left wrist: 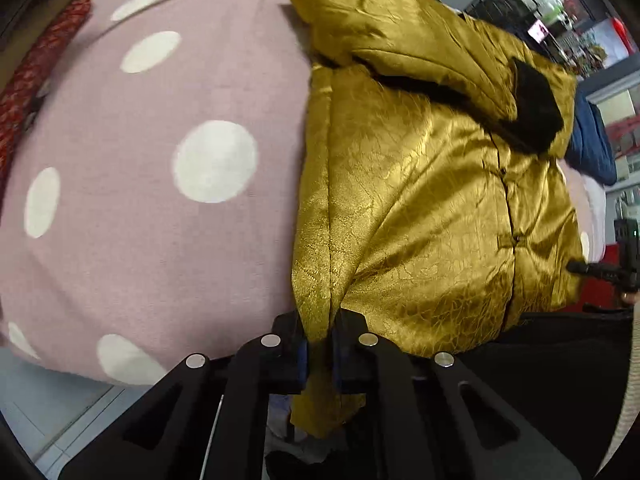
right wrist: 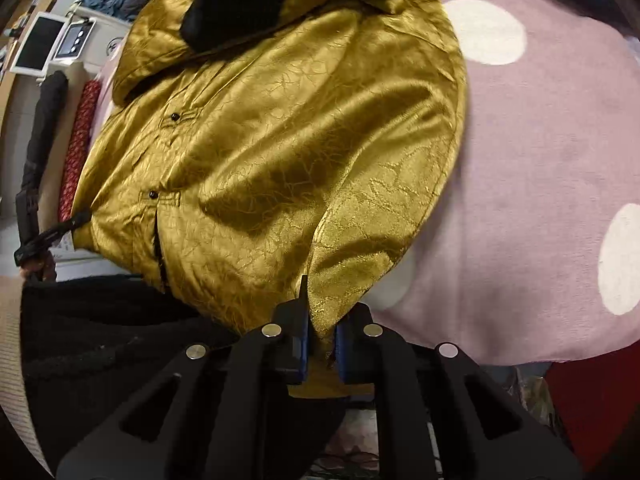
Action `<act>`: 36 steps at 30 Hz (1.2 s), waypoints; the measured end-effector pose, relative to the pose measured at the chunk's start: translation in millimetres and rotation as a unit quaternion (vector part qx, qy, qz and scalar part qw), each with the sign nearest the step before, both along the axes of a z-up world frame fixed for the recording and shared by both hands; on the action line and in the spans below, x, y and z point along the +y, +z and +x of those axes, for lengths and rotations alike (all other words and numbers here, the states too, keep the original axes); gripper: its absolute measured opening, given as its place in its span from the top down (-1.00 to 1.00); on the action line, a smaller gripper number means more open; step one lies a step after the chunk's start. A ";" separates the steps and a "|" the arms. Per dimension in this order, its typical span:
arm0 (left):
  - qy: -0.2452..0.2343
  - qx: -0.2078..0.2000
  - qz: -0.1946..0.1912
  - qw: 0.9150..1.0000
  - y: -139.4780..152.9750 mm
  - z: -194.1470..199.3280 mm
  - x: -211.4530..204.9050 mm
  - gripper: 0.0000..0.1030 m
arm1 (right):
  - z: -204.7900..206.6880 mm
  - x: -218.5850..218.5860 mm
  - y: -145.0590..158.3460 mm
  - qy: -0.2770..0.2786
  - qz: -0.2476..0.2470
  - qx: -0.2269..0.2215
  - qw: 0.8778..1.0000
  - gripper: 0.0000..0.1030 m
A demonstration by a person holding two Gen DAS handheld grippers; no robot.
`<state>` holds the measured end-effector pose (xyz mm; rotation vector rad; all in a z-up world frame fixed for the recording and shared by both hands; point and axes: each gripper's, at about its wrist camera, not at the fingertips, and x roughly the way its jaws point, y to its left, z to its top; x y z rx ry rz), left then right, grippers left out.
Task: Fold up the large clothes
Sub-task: 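Grasp the jacket hem with both grippers and lift it, then fold the lifted hem over toward the collar with both grippers and release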
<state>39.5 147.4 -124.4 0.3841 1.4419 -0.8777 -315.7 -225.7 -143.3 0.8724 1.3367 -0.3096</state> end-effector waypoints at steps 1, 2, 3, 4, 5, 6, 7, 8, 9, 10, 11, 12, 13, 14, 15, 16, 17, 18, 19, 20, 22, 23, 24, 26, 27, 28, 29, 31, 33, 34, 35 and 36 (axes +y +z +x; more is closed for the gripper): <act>0.002 -0.002 0.003 1.000 6.8 3.8 7.8 0.85 | 0.9 4.2 0.3 0.009 0.004 0.000 1.000 0.81; 0.002 -0.004 0.010 1.000 8.3 3.7 11.1 0.85 | 3.4 12.6 -0.5 0.020 0.012 0.001 1.000 0.81; 0.002 -0.001 0.019 1.000 9.3 4.5 13.9 0.85 | 2.3 16.1 0.0 0.025 0.016 0.002 1.000 0.81; 0.003 0.006 0.026 1.000 9.7 9.0 23.0 0.85 | 2.6 20.4 -0.5 0.028 0.020 0.003 0.999 0.81; 0.003 0.013 0.035 0.999 7.4 6.4 29.1 0.85 | 0.3 24.5 -0.5 0.027 0.025 0.003 0.999 0.81; 0.005 0.024 0.046 0.999 1.0 -2.7 27.4 0.85 | 0.2 25.5 -1.8 0.023 0.030 0.003 0.999 0.81; 0.005 0.036 0.056 0.998 -5.0 -14.8 23.6 0.85 | -2.5 26.6 -2.7 0.018 0.036 0.005 0.999 0.81; 0.006 0.041 0.060 0.997 -7.2 -17.4 23.7 0.85 | -7.8 27.0 -3.9 0.009 0.042 0.007 0.999 0.81; 0.011 0.051 0.064 0.997 -11.9 -22.2 19.5 0.85 | -11.9 26.0 -5.1 0.001 0.049 0.005 0.999 0.81; 0.016 0.056 0.065 0.996 -14.5 -24.5 15.0 0.85 | -15.6 25.1 -6.5 -0.003 0.059 0.005 0.998 0.81; 0.019 0.063 0.065 0.996 -15.7 -25.4 10.9 0.85 | -18.5 23.2 -7.8 -0.013 0.064 0.005 0.998 0.81; 0.021 0.068 0.065 0.995 -16.3 -25.4 6.2 0.86 | -19.0 21.1 -8.5 -0.018 0.066 0.006 0.998 0.81; 0.020 0.070 0.064 0.995 -15.2 -25.1 -4.3 0.86 | -21.0 17.6 -8.4 -0.018 0.068 0.006 0.997 0.81; 0.018 0.074 0.059 0.995 -11.4 -20.6 -4.1 0.86 | -16.9 15.3 -8.0 -0.016 0.066 0.006 0.998 0.81; 0.016 0.080 0.046 0.996 -5.6 -16.4 -9.0 0.86 | -15.0 14.8 -6.4 -0.013 0.064 0.005 0.998 0.81; 0.013 0.082 0.031 0.996 2.5 -13.0 -16.8 0.86 | -10.1 15.7 -4.5 -0.010 0.063 0.001 0.998 0.81; 0.012 0.081 0.019 0.996 9.9 -9.9 -20.6 0.86 | -2.2 12.3 -0.7 -0.006 0.061 -0.007 0.998 0.81; 0.011 0.078 0.000 0.997 20.6 -4.4 -28.7 0.86 | 1.0 9.6 2.6 -0.005 0.060 -0.015 0.998 0.81; 0.014 0.072 -0.016 0.997 31.7 1.6 -30.1 0.86 | 8.6 4.8 8.5 -0.004 0.057 -0.029 0.998 0.81; 0.022 0.063 -0.037 0.997 43.8 11.0 -38.3 0.86 | 16.8 -1.6 16.2 -0.004 0.051 -0.043 0.998 0.81; 0.042 0.054 -0.067 0.995 60.1 32.1 -37.1 0.86 | 28.7 -11.8 30.8 -0.006 0.038 -0.067 0.997 0.81; 0.055 0.048 -0.080 0.994 67.4 44.7 -36.4 0.86 | 39.0 -23.5 40.2 -0.010 0.028 -0.085 0.996 0.81; 0.072 0.046 -0.094 0.992 74.3 61.1 -36.7 0.86 | 43.1 -32.3 48.4 -0.016 0.022 -0.099 0.995 0.81; 0.099 0.038 -0.115 0.988 83.5 89.6 -40.1 0.86 | 54.3 -55.8 62.9 -0.033 0.008 -0.128 0.991 0.81; 0.105 0.032 -0.122 0.986 87.7 97.7 -40.5 0.86 | 58.5 -66.4 69.4 -0.044 0.001 -0.140 0.989 0.81; 0.110 0.027 -0.131 0.985 90.6 106.8 -43.2 0.86 | 60.4 -80.0 76.3 -0.057 -0.006 -0.149 0.987 0.81; 0.116 0.022 -0.139 0.983 91.0 113.7 -52.7 0.86 | 63.5 -97.2 84.6 -0.077 -0.016 -0.163 0.984 0.81; 0.136 0.014 -0.161 0.977 99.8 134.6 -63.2 0.85 | 64.1 -124.8 95.4 -0.114 -0.025 -0.185 0.976 0.81; 0.151 0.007 -0.178 0.973 106.1 150.0 -77.1 0.85 | 66.5 -149.9 104.3 -0.154 -0.027 -0.208 0.966 0.81; 0.154 0.003 -0.182 0.971 108.6 156.5 -85.1 0.85 | 67.9 -159.1 108.3 -0.167 -0.029 -0.217 0.961 0.81; 0.154 -0.003 -0.187 0.970 112.4 165.5 -97.6 0.85 | 71.1 -168.0 112.9 -0.178 -0.032 -0.227 0.957 0.81; 0.150 -0.010 -0.186 0.971 112.0 166.6 -111.8 0.85 | 72.6 -174.1 117.2 -0.183 -0.035 -0.231 0.955 0.81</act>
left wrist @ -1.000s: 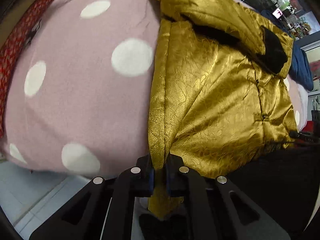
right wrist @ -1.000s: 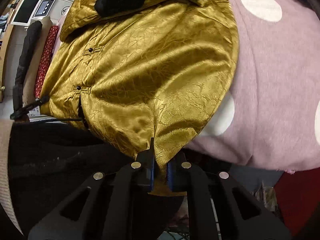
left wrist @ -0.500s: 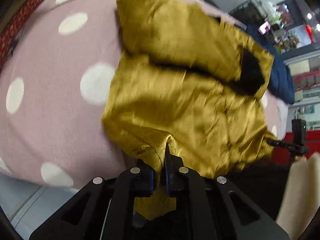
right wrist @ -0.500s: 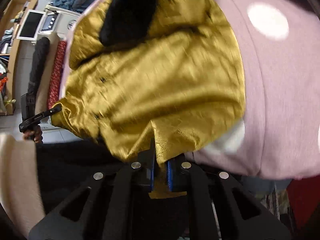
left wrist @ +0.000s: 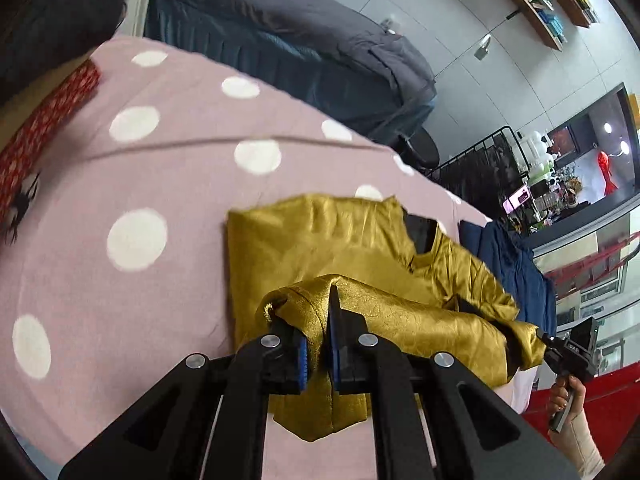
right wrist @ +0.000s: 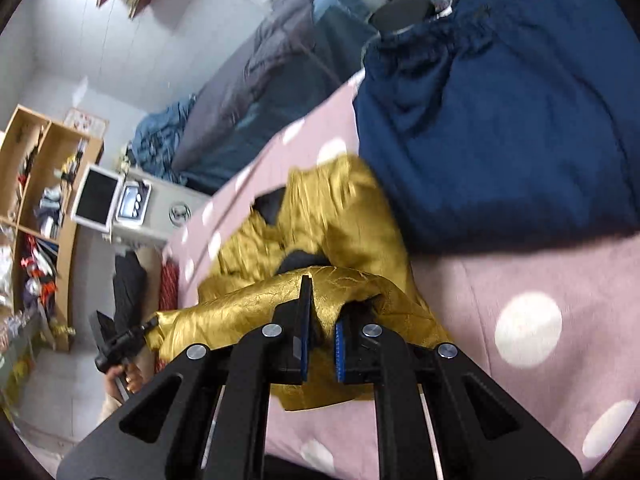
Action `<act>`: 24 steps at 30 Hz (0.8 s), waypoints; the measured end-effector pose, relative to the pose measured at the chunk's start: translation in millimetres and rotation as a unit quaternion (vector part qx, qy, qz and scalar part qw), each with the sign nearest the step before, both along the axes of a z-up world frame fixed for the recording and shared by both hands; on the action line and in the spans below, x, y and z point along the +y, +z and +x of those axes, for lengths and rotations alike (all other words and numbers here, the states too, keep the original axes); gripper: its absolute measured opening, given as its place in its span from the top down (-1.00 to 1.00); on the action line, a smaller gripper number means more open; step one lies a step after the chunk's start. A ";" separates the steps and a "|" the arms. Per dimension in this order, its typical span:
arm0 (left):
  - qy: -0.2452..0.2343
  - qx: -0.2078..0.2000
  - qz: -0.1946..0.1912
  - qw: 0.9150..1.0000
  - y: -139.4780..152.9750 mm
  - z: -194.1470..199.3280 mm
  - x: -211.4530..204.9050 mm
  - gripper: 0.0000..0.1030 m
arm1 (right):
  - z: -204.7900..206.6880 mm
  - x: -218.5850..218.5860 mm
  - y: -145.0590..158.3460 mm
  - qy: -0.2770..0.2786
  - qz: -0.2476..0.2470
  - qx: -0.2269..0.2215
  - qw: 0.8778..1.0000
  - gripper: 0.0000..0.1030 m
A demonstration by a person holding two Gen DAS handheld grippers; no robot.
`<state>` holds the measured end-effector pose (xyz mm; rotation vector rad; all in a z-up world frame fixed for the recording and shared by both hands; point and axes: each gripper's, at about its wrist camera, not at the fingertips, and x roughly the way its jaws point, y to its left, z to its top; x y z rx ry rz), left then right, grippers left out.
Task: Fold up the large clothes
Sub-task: 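Fold the lifted hem over toward the collar with both grippers and release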
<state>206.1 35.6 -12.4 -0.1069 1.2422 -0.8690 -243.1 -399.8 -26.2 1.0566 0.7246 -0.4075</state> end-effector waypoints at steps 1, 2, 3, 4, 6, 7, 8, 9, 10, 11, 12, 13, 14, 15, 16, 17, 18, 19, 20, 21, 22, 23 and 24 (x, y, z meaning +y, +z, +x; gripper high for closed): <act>-0.004 -0.014 0.009 1.000 1.5 3.3 -14.3 0.85 | 5.1 -6.1 2.3 -0.007 -0.004 -0.001 1.000 0.81; -0.008 -0.023 0.018 1.000 1.6 5.0 -25.4 0.84 | 11.4 -9.5 2.8 -0.013 -0.007 0.003 1.000 0.81; -0.009 -0.030 0.028 0.999 0.3 8.1 -39.1 0.84 | 17.6 -14.0 1.4 -0.021 -0.010 0.009 1.000 0.81; -0.008 -0.032 0.034 0.999 -1.8 10.7 -49.2 0.84 | 20.0 -18.3 -0.6 -0.027 -0.008 0.012 1.000 0.81; 0.001 -0.025 0.044 0.999 -9.5 17.0 -66.0 0.81 | 21.8 -27.2 -7.9 -0.049 0.004 0.015 0.999 0.81; 0.007 -0.019 0.052 0.998 -15.0 20.2 -73.1 0.79 | 22.9 -31.5 -13.5 -0.062 0.016 0.015 0.998 0.81; 0.014 -0.009 0.059 0.998 -21.3 23.5 -79.6 0.79 | 24.3 -34.0 -18.8 -0.073 0.025 0.013 0.997 0.81; 0.019 -0.003 0.063 0.998 -26.6 22.8 -83.2 0.78 | 25.5 -37.3 -25.0 -0.089 0.039 0.010 0.995 0.81; 0.024 0.003 0.066 0.998 -31.4 23.6 -86.7 0.77 | 28.6 -37.3 -30.6 -0.099 0.048 0.008 0.994 0.81; 0.026 0.006 0.068 0.997 -34.7 23.8 -89.1 0.77 | 31.1 -37.9 -34.1 -0.107 0.054 0.007 0.993 0.81; 0.028 0.008 0.069 0.997 -37.8 24.1 -91.0 0.75 | 32.2 -40.3 -37.4 -0.114 0.059 0.007 0.992 0.81; 0.030 0.011 0.071 0.997 -40.0 24.5 -91.8 0.73 | 33.1 -40.0 -39.1 -0.118 0.063 0.006 0.991 0.81; 0.033 0.018 0.069 0.997 -42.3 26.2 -91.6 0.71 | 34.2 -41.3 -41.4 -0.123 0.069 0.004 0.990 0.81; 0.037 0.025 0.066 0.997 -44.2 28.0 -90.3 0.70 | 35.7 -43.1 -44.0 -0.128 0.077 0.000 0.989 0.80; 0.041 0.033 0.063 0.997 -45.7 30.1 -88.8 0.70 | 36.7 -45.2 -46.9 -0.134 0.085 -0.003 0.987 0.80; 0.047 0.041 0.060 0.996 -46.4 32.7 -87.1 0.70 | 37.7 -47.3 -49.7 -0.139 0.092 -0.005 0.986 0.80; 0.052 0.049 0.056 0.996 -47.3 35.3 -85.0 0.70 | 38.6 -49.7 -52.5 -0.145 0.102 -0.010 0.984 0.80; 0.056 0.058 0.051 0.995 -48.3 38.2 -82.6 0.70 | 39.3 -52.0 -55.3 -0.153 0.111 -0.014 0.982 0.80; 0.060 0.066 0.046 0.995 -49.3 41.4 -80.9 0.70 | 40.0 -53.6 -57.4 -0.158 0.117 -0.015 0.980 0.80; 0.063 0.074 0.042 0.994 -49.6 45.0 -79.7 0.70 | 41.5 -56.6 -61.0 -0.166 0.129 -0.018 0.978 0.80; 0.065 0.080 0.038 0.994 -48.9 48.1 -78.9 0.70 | 42.7 -58.7 -63.0 -0.170 0.135 -0.021 0.976 0.80; 0.066 0.084 0.033 0.994 -48.0 50.9 -78.5 0.70 | 44.5 -61.1 -64.7 -0.174 0.140 -0.022 0.974 0.80; 0.068 0.091 0.025 0.993 -46.4 54.6 -77.8 0.70 | 46.7 -63.5 -65.9 -0.176 0.144 -0.023 0.973 0.80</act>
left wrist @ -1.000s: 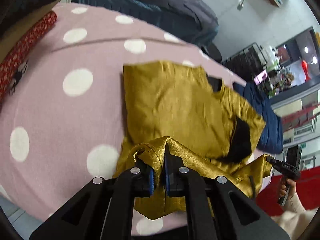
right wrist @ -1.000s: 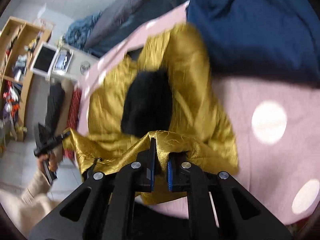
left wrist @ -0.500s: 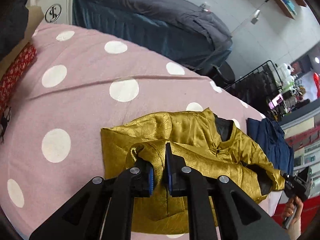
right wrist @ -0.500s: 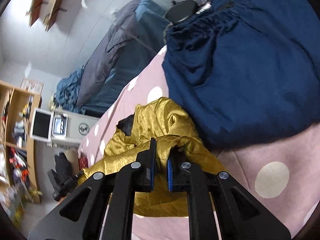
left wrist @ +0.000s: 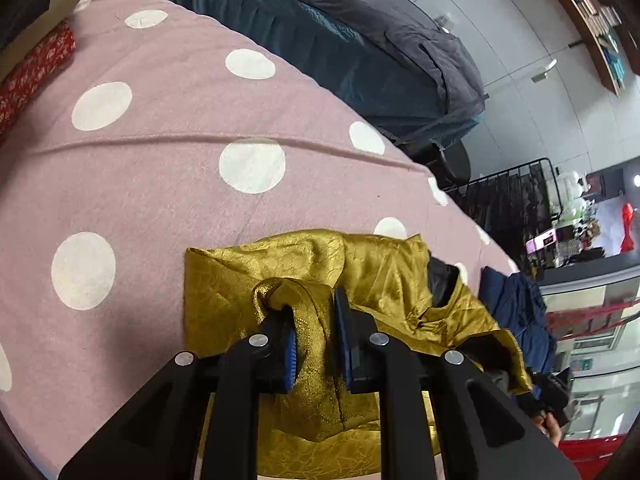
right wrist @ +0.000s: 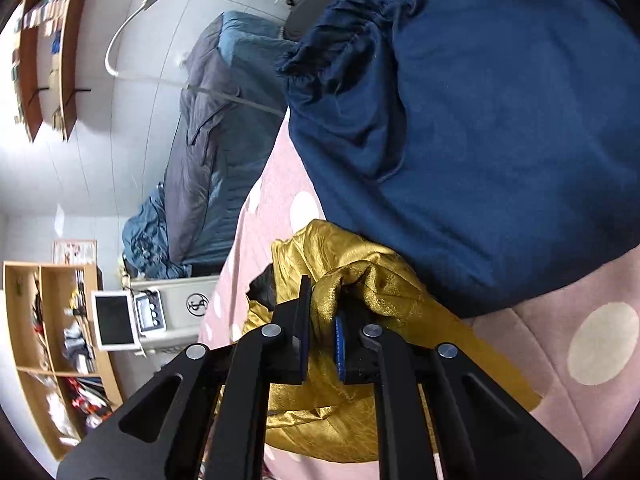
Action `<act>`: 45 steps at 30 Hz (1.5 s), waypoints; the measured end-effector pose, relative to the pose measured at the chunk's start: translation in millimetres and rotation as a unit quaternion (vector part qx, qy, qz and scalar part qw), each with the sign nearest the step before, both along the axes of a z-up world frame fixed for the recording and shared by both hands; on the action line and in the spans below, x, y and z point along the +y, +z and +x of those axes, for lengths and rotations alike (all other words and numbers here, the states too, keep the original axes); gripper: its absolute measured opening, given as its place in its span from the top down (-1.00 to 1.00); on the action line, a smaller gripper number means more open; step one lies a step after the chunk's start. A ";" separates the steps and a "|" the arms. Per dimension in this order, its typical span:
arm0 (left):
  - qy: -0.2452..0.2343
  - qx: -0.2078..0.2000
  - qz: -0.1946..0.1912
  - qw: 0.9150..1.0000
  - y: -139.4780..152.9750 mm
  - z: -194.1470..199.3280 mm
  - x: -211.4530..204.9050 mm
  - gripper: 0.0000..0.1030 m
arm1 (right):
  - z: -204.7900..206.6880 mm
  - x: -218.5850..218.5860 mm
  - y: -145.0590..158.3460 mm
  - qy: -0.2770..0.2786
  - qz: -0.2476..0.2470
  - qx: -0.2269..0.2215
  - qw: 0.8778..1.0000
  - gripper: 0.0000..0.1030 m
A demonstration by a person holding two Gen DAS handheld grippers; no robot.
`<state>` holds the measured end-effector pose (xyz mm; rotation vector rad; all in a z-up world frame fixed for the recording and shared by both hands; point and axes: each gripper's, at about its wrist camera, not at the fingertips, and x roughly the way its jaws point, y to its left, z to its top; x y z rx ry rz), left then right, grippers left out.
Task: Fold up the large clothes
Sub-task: 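Fold the lifted hem over toward the collar with both grippers and release, then press both grippers on the folded jacket bundle to smooth it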
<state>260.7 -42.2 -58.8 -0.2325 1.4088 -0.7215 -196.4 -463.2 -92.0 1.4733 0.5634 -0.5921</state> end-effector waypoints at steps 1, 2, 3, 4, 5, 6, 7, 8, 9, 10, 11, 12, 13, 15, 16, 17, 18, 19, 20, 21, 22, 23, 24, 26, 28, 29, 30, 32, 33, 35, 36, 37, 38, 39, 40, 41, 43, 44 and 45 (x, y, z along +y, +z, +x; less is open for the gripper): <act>0.004 0.006 -0.007 1.000 1.9 3.8 0.8 0.69 | 1.5 -1.8 0.3 -0.001 0.002 -0.001 1.000 0.80; 0.008 0.011 -0.013 1.000 3.9 7.7 1.5 0.69 | 4.3 -4.7 -0.1 -0.003 0.005 -0.003 1.000 0.80; 0.013 0.016 -0.018 1.000 5.7 10.8 2.5 0.68 | 5.5 -6.4 -0.4 -0.005 0.007 -0.006 1.000 0.80; 0.019 0.021 -0.023 0.999 6.9 13.7 3.6 0.66 | 7.4 -9.1 -1.0 -0.009 0.012 -0.009 1.000 0.80; 0.025 0.027 -0.030 0.999 8.2 16.5 4.8 0.61 | 9.4 -12.0 -1.6 -0.013 0.018 -0.012 1.000 0.80; 0.031 0.035 -0.040 0.998 9.2 19.6 6.1 0.57 | 10.0 -13.7 -2.4 -0.016 0.024 -0.014 0.999 0.80; 0.036 0.040 -0.050 0.997 10.6 21.9 7.5 0.43 | 11.0 -15.7 -4.0 -0.019 0.030 -0.015 0.999 0.78; 0.045 0.043 -0.063 0.996 13.3 24.4 10.1 0.20 | 11.8 -17.8 -6.1 -0.022 0.038 -0.015 0.999 0.76; 0.053 0.039 -0.072 0.995 17.7 26.1 12.9 0.07 | 11.8 -19.4 -8.3 -0.026 0.045 -0.015 0.999 0.76; 0.065 0.025 -0.083 0.994 26.0 28.1 17.1 -0.16 | 11.3 -20.5 -10.5 -0.030 0.053 -0.016 0.998 0.76; 0.073 0.015 -0.090 0.993 31.9 29.7 20.1 -0.35 | 10.5 -21.5 -13.3 -0.035 0.062 -0.020 0.997 0.74; 0.082 0.000 -0.103 0.991 41.9 31.6 25.0 -0.41 | 8.9 -22.3 -16.7 -0.043 0.074 -0.026 0.996 0.73; 0.085 -0.005 -0.113 0.990 48.0 32.7 27.5 -0.46 | 7.5 -23.0 -19.7 -0.049 0.083 -0.031 0.995 0.71; 0.084 -0.009 -0.121 0.989 57.9 32.5 30.0 -0.46 | 5.7 -24.2 -22.7 -0.058 0.092 -0.040 0.993 0.66; 0.080 -0.012 -0.119 0.990 61.7 30.6 30.3 -0.46 | 5.1 -24.0 -22.5 -0.060 0.094 -0.042 0.993 0.60; 0.075 -0.016 -0.116 0.990 64.5 28.0 29.9 -0.47 | 4.4 -24.5 -22.0 -0.064 0.097 -0.047 0.992 0.52; 0.066 -0.023 -0.108 0.992 67.0 23.4 28.7 -0.47 | 1.9 -24.2 -22.7 -0.067 0.097 -0.052 0.992 0.47; 0.056 -0.032 -0.096 0.993 68.5 17.8 27.3 -0.48 | 0.7 -24.2 -21.4 -0.069 0.097 -0.058 0.991 0.33; 0.045 -0.042 -0.080 0.995 69.0 11.4 25.6 -0.49 | -0.9 -24.6 -18.6 -0.071 0.096 -0.066 0.991 0.20; 0.034 -0.049 -0.065 0.996 68.5 4.8 23.9 -0.50 | -2.0 -24.7 -15.9 -0.072 0.095 -0.072 0.990 0.11; 0.026 -0.052 -0.055 0.997 65.8 -0.2 24.1 -0.50 | -3.5 -25.5 -12.3 -0.072 0.089 -0.078 0.990 0.00; 0.016 -0.054 -0.040 0.998 61.6 -8.1 23.2 -0.51 | -5.8 -25.2 -6.0 -0.069 0.079 -0.082 0.991 -0.02; 0.009 -0.056 -0.030 0.998 56.7 -13.5 24.2 -0.51 | -6.8 -25.5 -0.5 -0.063 0.069 -0.081 0.992 -0.02; -0.003 -0.062 -0.006 0.998 47.2 -24.3 24.8 -0.53 | -8.9 -25.1 12.3 -0.042 0.035 -0.066 0.996 -0.03; -0.015 -0.072 0.027 0.997 33.8 -36.2 26.1 -0.53 | -10.8 -21.2 26.4 -0.011 -0.011 -0.028 1.000 -0.05; -0.017 -0.075 0.041 0.996 27.4 -41.3 27.7 -0.53 | -11.0 -18.0 31.4 0.005 -0.031 -0.009 0.999 -0.06; -0.019 -0.079 0.058 0.995 19.9 -47.4 29.1 -0.53 | -10.4 -12.8 36.1 0.026 -0.055 0.019 0.998 -0.06; -0.026 -0.086 0.085 0.992 6.6 -55.3 29.9 -0.53 | -7.3 -1.1 40.4 0.069 -0.104 0.079 0.989 -0.06; -0.028 -0.087 0.093 0.991 0.6 -57.7 30.1 -0.53 | -6.5 3.7 40.6 0.082 -0.121 0.100 0.984 -0.06; -0.032 -0.088 0.103 0.990 -8.9 -61.4 29.1 -0.54 | -6.1 16.0 36.2 0.106 -0.153 0.144 0.972 -0.06; -0.039 -0.089 0.117 0.988 -15.7 -63.7 27.4 -0.54 | -6.1 21.3 31.7 0.116 -0.159 0.155 0.968 -0.06; -0.048 -0.090 0.129 0.986 -21.4 -65.9 25.2 -0.54 | -8.0 25.5 26.7 0.122 -0.162 0.163 0.966 -0.06; -0.056 -0.091 0.134 0.985 -25.1 -68.2 23.3 -0.53 | -8.2 30.1 22.7 0.129 -0.166 0.171 0.963 -0.06; -0.068 -0.093 0.137 0.984 -29.8 -70.7 19.1 -0.53 | -7.1 35.5 18.3 0.140 -0.173 0.178 0.958 -0.05; -0.075 -0.095 0.139 0.983 -30.9 -72.6 15.7 -0.51 | -5.5 40.3 16.0 0.150 -0.181 0.181 0.955 0.12; -0.085 -0.098 0.145 0.981 -33.8 -74.3 10.9 -0.47 | -2.9 45.2 13.3 0.160 -0.187 0.183 0.952 0.35; -0.097 -0.100 0.155 0.978 -37.6 -75.7 2.6 -0.32 | -0.7 49.7 8.6 0.168 -0.198 0.194 0.946 0.49; -0.100 -0.099 0.160 0.977 -39.3 -75.6 -1.1 -0.23 | 0.6 50.8 8.3 0.169 -0.201 0.194 0.945 0.57; -0.104 -0.103 0.169 0.975 -41.6 -75.0 -5.7 -0.18 | 2.5 51.7 8.5 0.169 -0.203 0.195 0.945 0.60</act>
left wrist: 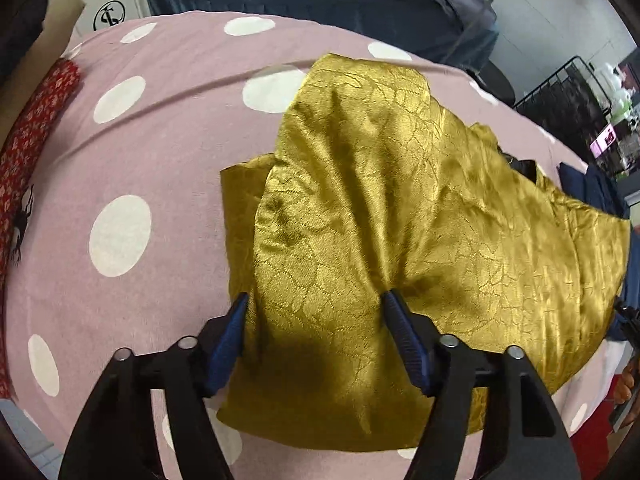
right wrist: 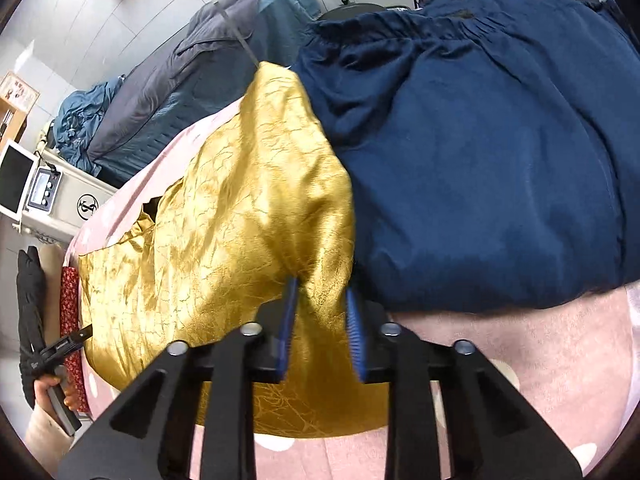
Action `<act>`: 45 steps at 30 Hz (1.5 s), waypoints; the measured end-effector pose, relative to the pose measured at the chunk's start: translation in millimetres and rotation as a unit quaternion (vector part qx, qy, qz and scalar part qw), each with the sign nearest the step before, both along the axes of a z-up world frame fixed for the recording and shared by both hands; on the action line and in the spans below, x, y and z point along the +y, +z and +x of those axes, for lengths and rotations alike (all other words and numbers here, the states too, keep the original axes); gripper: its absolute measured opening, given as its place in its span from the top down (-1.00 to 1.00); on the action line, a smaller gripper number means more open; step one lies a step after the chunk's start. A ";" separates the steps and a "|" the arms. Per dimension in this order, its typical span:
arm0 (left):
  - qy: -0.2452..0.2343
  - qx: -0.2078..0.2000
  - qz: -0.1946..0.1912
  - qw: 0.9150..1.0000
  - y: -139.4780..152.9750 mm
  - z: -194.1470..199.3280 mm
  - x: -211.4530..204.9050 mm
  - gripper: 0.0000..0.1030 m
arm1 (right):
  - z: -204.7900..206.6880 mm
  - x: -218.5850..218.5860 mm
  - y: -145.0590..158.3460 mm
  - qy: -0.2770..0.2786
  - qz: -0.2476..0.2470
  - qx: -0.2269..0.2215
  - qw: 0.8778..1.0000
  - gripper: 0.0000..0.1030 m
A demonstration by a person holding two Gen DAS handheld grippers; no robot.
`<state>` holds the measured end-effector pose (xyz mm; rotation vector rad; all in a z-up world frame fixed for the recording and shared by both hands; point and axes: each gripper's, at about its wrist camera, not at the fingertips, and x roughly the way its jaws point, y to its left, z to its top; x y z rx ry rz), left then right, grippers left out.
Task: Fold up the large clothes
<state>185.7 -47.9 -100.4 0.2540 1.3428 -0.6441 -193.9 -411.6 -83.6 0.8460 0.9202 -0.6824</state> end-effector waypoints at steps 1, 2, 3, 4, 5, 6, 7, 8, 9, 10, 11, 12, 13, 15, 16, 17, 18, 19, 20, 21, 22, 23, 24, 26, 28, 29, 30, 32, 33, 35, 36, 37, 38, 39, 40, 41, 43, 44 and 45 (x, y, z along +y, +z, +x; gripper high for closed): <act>-0.004 -0.007 0.011 1.000 -2.4 1.1 -4.8 -0.08 | 2.3 0.3 0.2 0.001 -0.003 0.003 1.000 0.66; -0.007 -0.012 0.023 1.000 -5.1 2.8 -10.1 0.01 | 4.5 1.2 1.6 0.002 -0.006 0.006 1.000 0.69; -0.008 -0.016 0.035 0.999 -8.5 4.8 -14.1 0.04 | 7.5 0.9 1.3 0.004 -0.009 0.011 1.000 0.70; -0.006 -0.017 0.044 0.999 -11.8 7.2 -17.5 0.06 | 9.9 0.3 1.0 0.005 -0.010 0.015 1.000 0.71; -0.002 -0.014 0.051 0.999 -16.3 10.8 -20.6 0.06 | 12.2 1.0 1.2 0.005 -0.009 0.017 1.000 0.71; 0.001 -0.010 0.056 0.998 -19.7 13.6 -22.5 0.06 | 12.8 -1.3 -0.7 0.000 -0.004 0.019 1.000 0.71; 0.008 -0.002 0.061 0.998 -24.7 17.6 -24.3 0.04 | 13.7 -2.9 -1.7 -0.006 0.002 0.018 1.000 0.71; 0.013 0.003 0.064 0.998 -27.2 19.7 -25.4 0.02 | 14.2 -3.5 -2.4 -0.009 0.007 0.015 1.000 0.71; 0.018 0.009 0.064 0.998 -29.1 22.1 -26.3 0.02 | 14.9 -4.3 -3.3 -0.011 0.012 0.013 1.000 0.70; 0.020 0.010 0.063 0.998 -29.1 23.6 -26.9 0.00 | 14.8 -4.6 -3.3 -0.011 0.013 0.014 1.000 0.64; 0.017 0.007 0.063 0.998 -28.2 24.4 -27.3 -0.03 | 13.6 -4.8 -3.2 -0.010 0.013 0.014 1.000 0.47; 0.015 0.004 0.064 0.998 -27.3 24.9 -27.6 -0.05 | 10.3 -5.4 -2.2 -0.012 0.013 0.014 1.000 0.37; 0.012 0.000 0.065 0.998 -25.7 25.1 -27.2 -0.13 | 4.8 -6.4 -1.0 -0.017 0.013 0.011 1.000 0.23; 0.018 -0.006 0.060 0.998 -20.7 25.2 -21.4 -0.24 | -8.3 -7.3 1.4 -0.034 0.023 -0.007 0.999 -0.05; 0.025 -0.006 0.051 0.998 -17.4 25.9 -16.1 -0.25 | -17.5 -8.2 2.5 -0.046 0.032 -0.027 0.998 -0.16; 0.034 -0.003 0.041 0.999 -14.2 26.4 -9.7 -0.26 | -23.5 -8.2 1.9 -0.055 0.038 -0.039 0.997 -0.20; 0.049 0.002 0.026 0.998 -9.6 27.0 -0.3 -0.27 | -35.9 -8.6 1.4 -0.069 0.050 -0.056 0.995 -0.21; 0.059 0.004 0.017 0.998 -6.7 27.3 6.7 -0.28 | -42.7 -8.8 -0.4 -0.075 0.056 -0.062 0.994 -0.22; 0.067 0.005 0.011 0.998 -3.7 25.2 12.3 -0.29 | -50.9 -8.6 -2.1 -0.081 0.064 -0.068 0.992 -0.22; 0.077 0.004 0.002 0.997 0.6 23.6 21.2 -0.29 | -60.8 -8.1 -4.6 -0.088 0.073 -0.073 0.991 -0.22; 0.086 0.003 -0.005 0.996 4.2 22.2 29.0 -0.31 | -68.6 -7.2 -7.0 -0.093 0.077 -0.073 0.990 -0.22; 0.097 0.002 -0.011 0.995 7.5 20.2 37.9 -0.34 | -76.6 -5.9 -9.8 -0.098 0.080 -0.071 0.989 -0.22; 0.108 0.002 -0.015 0.994 10.1 17.2 45.1 -0.35 | -80.2 -4.1 -11.7 -0.101 0.083 -0.071 0.989 -0.22; 0.130 0.006 -0.026 0.991 12.8 9.6 61.5 -0.38 | -89.3 0.2 -17.7 -0.105 0.094 -0.075 0.987 -0.23; 0.147 0.010 -0.029 0.989 13.0 0.1 71.9 -0.42 | -97.4 6.3 -25.8 -0.109 0.108 -0.083 0.985 -0.23; 0.155 0.015 -0.032 0.987 12.2 -6.3 76.0 -0.42 | -99.0 8.8 -28.2 -0.109 0.113 -0.087 0.984 -0.23; 0.159 0.021 -0.035 0.986 11.2 -12.7 78.3 -0.42 | -100.2 12.0 -32.5 -0.108 0.119 -0.090 0.983 -0.23; 0.161 0.029 -0.038 0.986 9.6 -26.8 80.5 -0.43 | -101.2 17.4 -38.6 -0.100 0.125 -0.091 0.983 -0.23; 0.158 0.029 -0.037 0.986 9.5 -31.8 79.1 -0.43 | -97.8 19.2 -40.0 -0.091 0.126 -0.092 0.984 -0.23; 0.145 0.024 -0.032 0.989 11.5 -42.4 75.2 -0.43 | -89.5 19.9 -39.0 -0.077 0.120 -0.093 0.985 -0.23; 0.136 0.021 -0.029 0.990 13.1 -47.5 71.7 -0.44 | -82.9 18.2 -38.0 -0.067 0.115 -0.092 0.987 -0.23; 0.128 0.019 -0.028 0.991 14.6 -51.6 68.0 -0.45 | -75.8 16.6 -37.6 -0.056 0.111 -0.087 0.988 -0.23; 0.123 0.018 -0.027 0.992 15.7 -53.2 65.6 -0.47 | -67.7 15.2 -37.7 -0.049 0.110 -0.084 0.989 -0.25; 0.115 0.014 -0.025 0.993 17.3 -55.9 61.9 -0.47 | -57.2 12.9 -38.0 -0.036 0.108 -0.080 0.990 -0.25; 0.107 0.012 -0.022 0.994 18.8 -58.0 58.3 -0.48 | -45.3 11.5 -38.6 -0.023 0.107 -0.076 0.991 -0.28; 0.102 0.012 -0.021 0.994 19.7 -59.0 54.7 -0.49 | -39.1 10.0 -41.4 -0.009 0.111 -0.073 0.991 -0.40; 0.088 0.012 -0.022 0.996 24.0 -62.9 49.2 -0.50 | -26.4 6.3 -47.2 0.012 0.121 -0.071 0.990 -0.49; 0.083 0.011 -0.021 0.996 25.9 -63.7 46.7 -0.50 | -23.6 4.5 -51.2 0.021 0.129 -0.074 0.989 -0.49; 0.074 0.006 -0.019 0.997 28.8 -66.4 43.5 -0.51 | -21.1 1.5 -54.0 0.029 0.140 -0.078 0.987 -0.49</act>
